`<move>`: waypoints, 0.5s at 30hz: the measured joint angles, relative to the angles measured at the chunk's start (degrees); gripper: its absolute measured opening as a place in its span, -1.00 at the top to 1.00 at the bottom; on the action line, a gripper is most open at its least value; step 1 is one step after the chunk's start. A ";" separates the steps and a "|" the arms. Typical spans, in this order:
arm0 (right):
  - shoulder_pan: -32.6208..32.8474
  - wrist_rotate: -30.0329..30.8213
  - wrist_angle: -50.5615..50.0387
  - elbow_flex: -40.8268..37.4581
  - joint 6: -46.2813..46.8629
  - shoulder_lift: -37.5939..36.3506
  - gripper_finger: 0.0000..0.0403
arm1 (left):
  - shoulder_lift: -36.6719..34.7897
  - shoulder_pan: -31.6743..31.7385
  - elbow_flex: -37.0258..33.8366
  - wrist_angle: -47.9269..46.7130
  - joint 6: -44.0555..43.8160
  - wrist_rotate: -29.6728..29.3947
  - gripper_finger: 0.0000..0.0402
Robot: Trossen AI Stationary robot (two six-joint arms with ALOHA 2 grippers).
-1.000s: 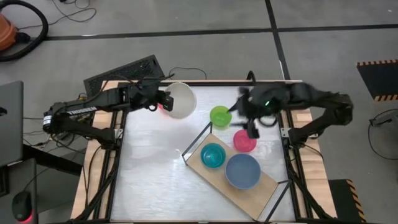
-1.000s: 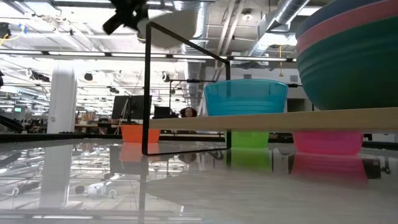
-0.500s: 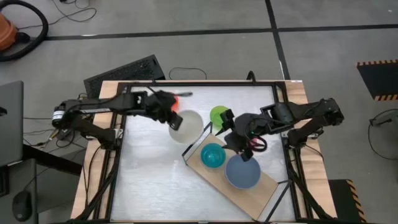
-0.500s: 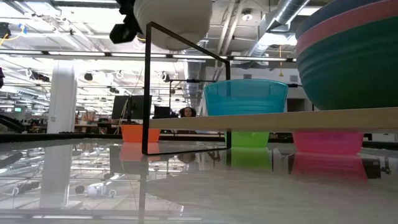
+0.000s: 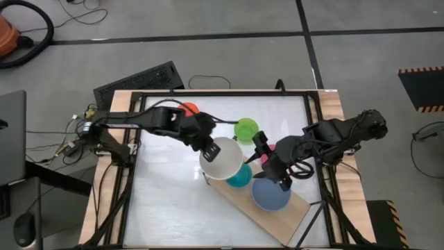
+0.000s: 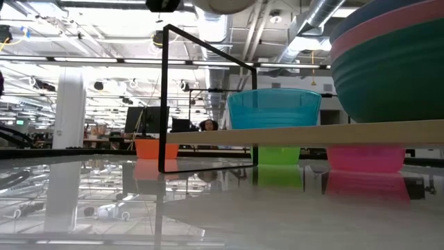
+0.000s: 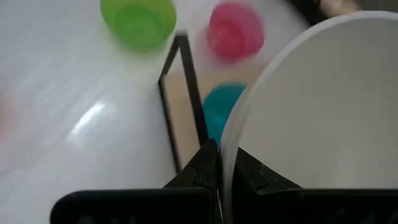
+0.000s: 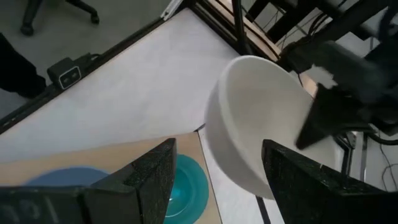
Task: Place and stack bowls onto a shelf
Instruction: Stack the large white bowl on the large light blue bowl on the shelf
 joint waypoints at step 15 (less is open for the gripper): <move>3.81 -0.07 -2.10 0.00 -0.13 0.53 -0.31 | 15.07 -1.89 25.97 -11.52 2.79 1.19 1.00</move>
